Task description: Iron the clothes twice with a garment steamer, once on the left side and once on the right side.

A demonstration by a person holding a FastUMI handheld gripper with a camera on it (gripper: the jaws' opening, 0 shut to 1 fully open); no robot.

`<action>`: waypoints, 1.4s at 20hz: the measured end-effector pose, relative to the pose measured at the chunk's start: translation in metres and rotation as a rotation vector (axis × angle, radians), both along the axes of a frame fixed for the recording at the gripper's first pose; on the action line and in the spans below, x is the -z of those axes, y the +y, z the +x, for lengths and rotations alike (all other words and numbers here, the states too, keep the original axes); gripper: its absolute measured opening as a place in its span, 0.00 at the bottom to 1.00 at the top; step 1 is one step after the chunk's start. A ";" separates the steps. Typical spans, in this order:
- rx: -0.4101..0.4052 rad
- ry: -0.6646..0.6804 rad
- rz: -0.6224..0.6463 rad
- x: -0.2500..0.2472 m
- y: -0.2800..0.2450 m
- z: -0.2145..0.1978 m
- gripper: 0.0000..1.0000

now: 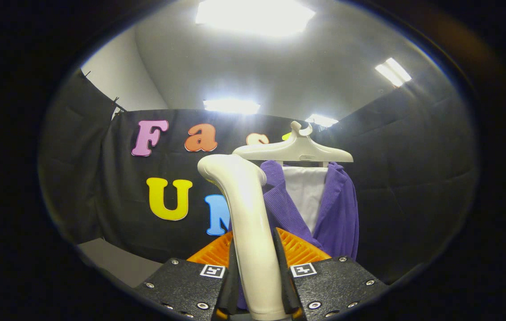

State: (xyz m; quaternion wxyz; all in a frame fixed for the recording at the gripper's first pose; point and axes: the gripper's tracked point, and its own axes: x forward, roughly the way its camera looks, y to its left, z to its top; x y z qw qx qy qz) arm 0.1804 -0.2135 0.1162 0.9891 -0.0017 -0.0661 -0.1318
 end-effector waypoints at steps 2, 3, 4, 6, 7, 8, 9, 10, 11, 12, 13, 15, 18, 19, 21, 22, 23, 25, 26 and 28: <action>0.041 0.010 -0.028 0.006 -0.013 0.004 0.39; 0.064 0.015 -0.043 0.008 -0.019 0.006 0.39; 0.085 0.017 -0.057 0.011 -0.024 0.008 0.39; 0.123 0.024 -0.077 0.016 -0.032 0.011 0.39; 0.138 0.032 -0.077 0.022 -0.037 0.014 0.39; 0.151 0.039 -0.074 0.027 -0.040 0.015 0.39; 0.165 0.039 -0.072 0.030 -0.043 0.016 0.39; 0.177 0.036 -0.071 0.033 -0.047 0.017 0.39; 0.187 0.034 -0.068 0.037 -0.049 0.019 0.39; 0.197 0.035 -0.067 0.041 -0.052 0.021 0.39; 0.201 0.039 -0.067 0.046 -0.054 0.024 0.39; 0.205 0.059 -0.068 0.057 -0.056 0.031 0.39; 0.210 0.098 -0.080 0.074 -0.057 0.039 0.39; 0.207 0.107 -0.078 0.080 -0.055 0.041 0.39; 0.202 0.109 -0.071 0.087 -0.054 0.040 0.39; 0.200 0.107 -0.065 0.091 -0.053 0.040 0.39; 0.202 0.107 -0.061 0.095 -0.053 0.040 0.39; 0.211 0.114 -0.069 0.103 -0.053 0.039 0.39; 0.219 0.121 -0.078 0.109 -0.054 0.038 0.39; 0.237 0.143 -0.096 0.124 -0.056 0.035 0.39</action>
